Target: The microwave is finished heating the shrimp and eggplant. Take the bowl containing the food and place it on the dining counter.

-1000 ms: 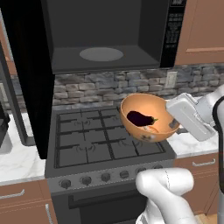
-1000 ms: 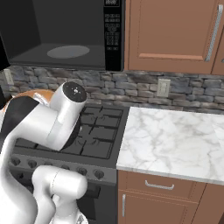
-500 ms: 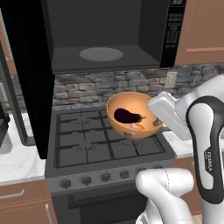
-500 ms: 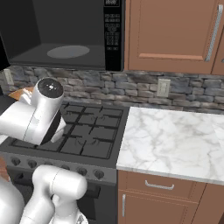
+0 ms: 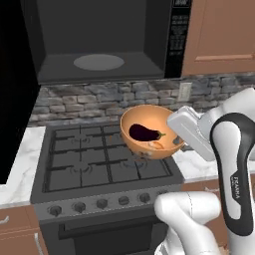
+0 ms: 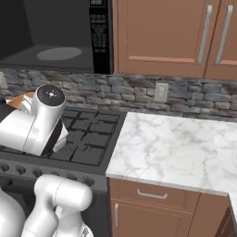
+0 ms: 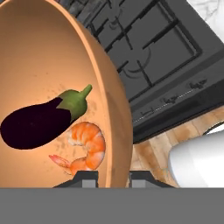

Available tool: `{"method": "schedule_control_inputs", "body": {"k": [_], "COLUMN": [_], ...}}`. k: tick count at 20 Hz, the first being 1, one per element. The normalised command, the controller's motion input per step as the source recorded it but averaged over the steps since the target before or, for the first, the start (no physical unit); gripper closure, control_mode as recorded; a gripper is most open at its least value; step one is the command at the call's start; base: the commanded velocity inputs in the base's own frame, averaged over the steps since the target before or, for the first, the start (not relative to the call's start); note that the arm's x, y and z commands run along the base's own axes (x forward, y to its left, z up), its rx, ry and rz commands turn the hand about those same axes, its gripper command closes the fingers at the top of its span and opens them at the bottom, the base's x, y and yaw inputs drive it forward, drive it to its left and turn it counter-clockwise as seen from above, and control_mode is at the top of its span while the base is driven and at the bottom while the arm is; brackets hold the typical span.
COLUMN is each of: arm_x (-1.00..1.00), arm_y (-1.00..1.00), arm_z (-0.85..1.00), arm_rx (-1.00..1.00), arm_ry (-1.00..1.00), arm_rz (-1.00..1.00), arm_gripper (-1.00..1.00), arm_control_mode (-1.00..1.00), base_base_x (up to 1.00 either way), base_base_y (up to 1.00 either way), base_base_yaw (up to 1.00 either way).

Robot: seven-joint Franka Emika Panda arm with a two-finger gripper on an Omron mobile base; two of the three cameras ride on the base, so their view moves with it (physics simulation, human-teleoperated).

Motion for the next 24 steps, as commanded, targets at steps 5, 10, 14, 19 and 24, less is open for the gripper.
{"method": "schedule_control_inputs", "body": {"k": [5,10,14,19,24], "arm_x": [0.0,0.0,0.0,0.0,0.0], "arm_y": [0.0,0.0,0.0,0.0,0.0], "arm_z": [0.0,0.0,0.0,0.0,0.0], "arm_rx": [0.0,0.0,0.0,0.0,0.0], "arm_ry": [0.0,0.0,0.0,0.0,0.0], "arm_rz": [0.0,0.0,0.0,0.0,0.0], "arm_gripper": [1.0,1.0,1.0,1.0,1.0], "arm_control_mode": [1.0,1.0,1.0,1.0,1.0], "base_base_x": [-0.28,-0.46,-0.31,-0.13,-0.05], "base_base_y": [-0.87,-0.3,0.0,0.06,0.25], "base_base_yaw": [0.3,0.71,0.89,0.9,0.9]}}
